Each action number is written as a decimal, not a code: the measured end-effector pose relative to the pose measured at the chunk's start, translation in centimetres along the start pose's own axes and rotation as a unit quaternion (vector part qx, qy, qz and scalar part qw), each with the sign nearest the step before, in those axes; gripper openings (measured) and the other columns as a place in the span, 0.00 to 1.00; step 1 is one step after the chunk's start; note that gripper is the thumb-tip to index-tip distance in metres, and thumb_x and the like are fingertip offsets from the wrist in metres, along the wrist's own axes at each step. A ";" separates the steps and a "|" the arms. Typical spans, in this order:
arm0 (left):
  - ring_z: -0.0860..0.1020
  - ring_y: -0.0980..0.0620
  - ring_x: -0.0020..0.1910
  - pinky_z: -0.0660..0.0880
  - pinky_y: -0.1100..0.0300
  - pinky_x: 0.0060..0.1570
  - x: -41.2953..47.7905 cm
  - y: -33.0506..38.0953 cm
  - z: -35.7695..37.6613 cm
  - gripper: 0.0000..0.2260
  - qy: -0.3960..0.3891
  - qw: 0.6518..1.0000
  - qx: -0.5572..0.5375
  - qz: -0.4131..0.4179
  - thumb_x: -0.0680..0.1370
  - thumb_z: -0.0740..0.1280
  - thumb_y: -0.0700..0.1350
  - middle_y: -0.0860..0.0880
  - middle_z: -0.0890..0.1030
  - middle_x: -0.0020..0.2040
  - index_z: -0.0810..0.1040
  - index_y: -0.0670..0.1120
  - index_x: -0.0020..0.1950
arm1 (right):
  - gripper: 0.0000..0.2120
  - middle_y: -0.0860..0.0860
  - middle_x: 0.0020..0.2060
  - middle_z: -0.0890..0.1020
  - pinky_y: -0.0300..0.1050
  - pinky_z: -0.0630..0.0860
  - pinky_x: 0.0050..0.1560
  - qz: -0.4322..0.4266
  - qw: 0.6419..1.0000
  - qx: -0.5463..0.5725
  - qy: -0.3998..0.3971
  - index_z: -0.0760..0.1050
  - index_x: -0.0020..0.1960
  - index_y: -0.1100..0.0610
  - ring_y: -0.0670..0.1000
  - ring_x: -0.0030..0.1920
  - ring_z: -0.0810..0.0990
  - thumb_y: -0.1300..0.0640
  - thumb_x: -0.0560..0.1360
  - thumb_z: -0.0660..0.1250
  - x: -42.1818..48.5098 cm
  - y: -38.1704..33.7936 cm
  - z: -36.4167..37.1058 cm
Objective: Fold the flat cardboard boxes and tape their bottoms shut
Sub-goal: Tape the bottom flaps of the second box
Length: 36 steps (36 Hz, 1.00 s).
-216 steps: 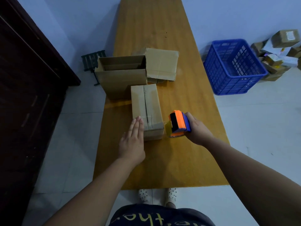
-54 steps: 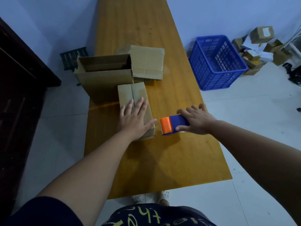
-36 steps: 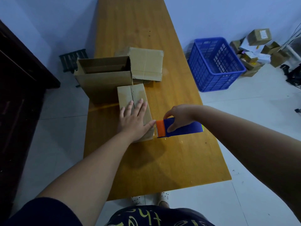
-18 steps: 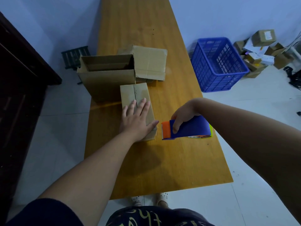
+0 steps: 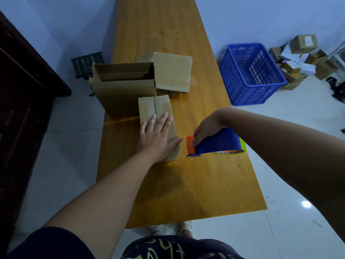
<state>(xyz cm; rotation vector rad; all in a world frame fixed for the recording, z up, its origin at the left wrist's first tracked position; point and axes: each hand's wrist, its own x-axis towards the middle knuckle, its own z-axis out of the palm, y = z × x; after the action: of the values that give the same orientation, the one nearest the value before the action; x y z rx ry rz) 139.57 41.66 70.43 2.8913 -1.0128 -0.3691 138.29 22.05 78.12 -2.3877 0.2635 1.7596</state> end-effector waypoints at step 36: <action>0.38 0.47 0.77 0.40 0.45 0.73 0.2 0.0 0.1 0.39 0.000 1.000 -0.002 -0.002 0.71 0.36 0.71 0.53 0.38 0.78 0.37 0.53 0.78 | 0.24 0.54 0.54 0.73 0.51 0.71 0.51 -0.013 0.987 0.019 0.159 0.65 0.69 0.55 0.56 0.54 0.74 0.44 0.78 0.63 1.4 -2.5 3.2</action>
<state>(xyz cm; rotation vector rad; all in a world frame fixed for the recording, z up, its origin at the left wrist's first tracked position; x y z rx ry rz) 139.68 41.51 70.30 2.8895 -1.0042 -0.3701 136.30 25.18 75.92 -2.6222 0.3011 1.3435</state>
